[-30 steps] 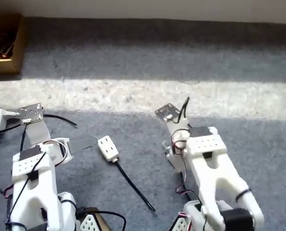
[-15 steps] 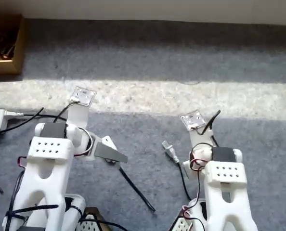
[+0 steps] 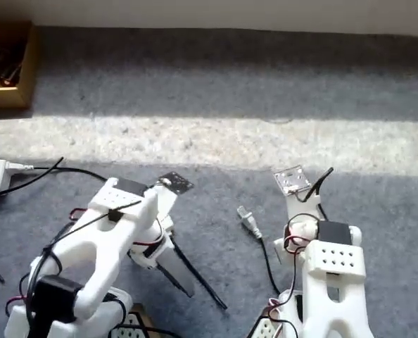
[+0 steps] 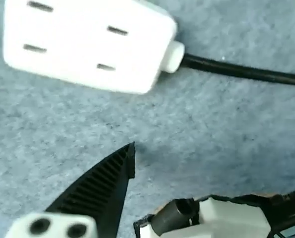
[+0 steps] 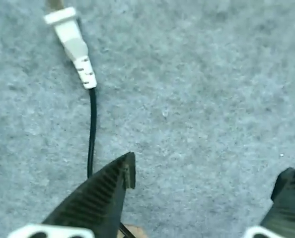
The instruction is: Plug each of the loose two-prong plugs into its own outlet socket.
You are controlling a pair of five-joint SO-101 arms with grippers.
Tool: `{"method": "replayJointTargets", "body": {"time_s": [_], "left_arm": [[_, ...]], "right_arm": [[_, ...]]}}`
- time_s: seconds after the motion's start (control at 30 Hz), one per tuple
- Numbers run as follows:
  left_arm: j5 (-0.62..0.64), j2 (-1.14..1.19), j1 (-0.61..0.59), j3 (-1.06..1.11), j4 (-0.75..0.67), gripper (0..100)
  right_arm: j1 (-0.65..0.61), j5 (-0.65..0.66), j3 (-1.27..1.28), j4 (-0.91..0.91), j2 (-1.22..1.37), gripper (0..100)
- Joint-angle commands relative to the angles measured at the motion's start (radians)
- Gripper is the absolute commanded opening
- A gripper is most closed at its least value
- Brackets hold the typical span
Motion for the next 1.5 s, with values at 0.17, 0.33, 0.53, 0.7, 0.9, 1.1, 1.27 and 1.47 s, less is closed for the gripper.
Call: {"method": "replayJointTargets", "body": {"time_s": [0.17,0.33,0.53,0.7,0.9,1.1,1.27,1.47], "left_arm": [[-0.008,0.108,0.033,-0.222,-0.129,61],[-0.008,0.18,-0.031,-0.44,-0.123,61],[-0.008,0.352,-0.067,-0.568,-0.121,61],[-0.003,0.475,-0.031,-0.575,-0.123,61],[0.075,0.484,-0.001,-0.604,-0.087,60],[0.187,0.489,-0.051,-0.727,0.046,36],[0.198,0.493,-0.041,-0.728,0.186,37],[0.359,0.493,-0.035,-0.708,0.215,33]], "right_arm": [[0.008,0.011,-0.002,-0.01,-0.018,41.0],[0.005,0.011,-0.002,-0.01,-0.018,41.0],[0.004,0.012,-0.002,-0.01,-0.018,41.0],[0.004,0.012,-0.002,-0.022,-0.015,41.0],[0.004,0.012,-0.001,-0.022,-0.015,41.0],[0.004,0.012,-0.001,-0.021,-0.013,41.0],[0.004,0.012,-0.001,-0.019,-0.015,41.0],[0.002,0.012,-0.001,-0.018,-0.016,41.0]]}}
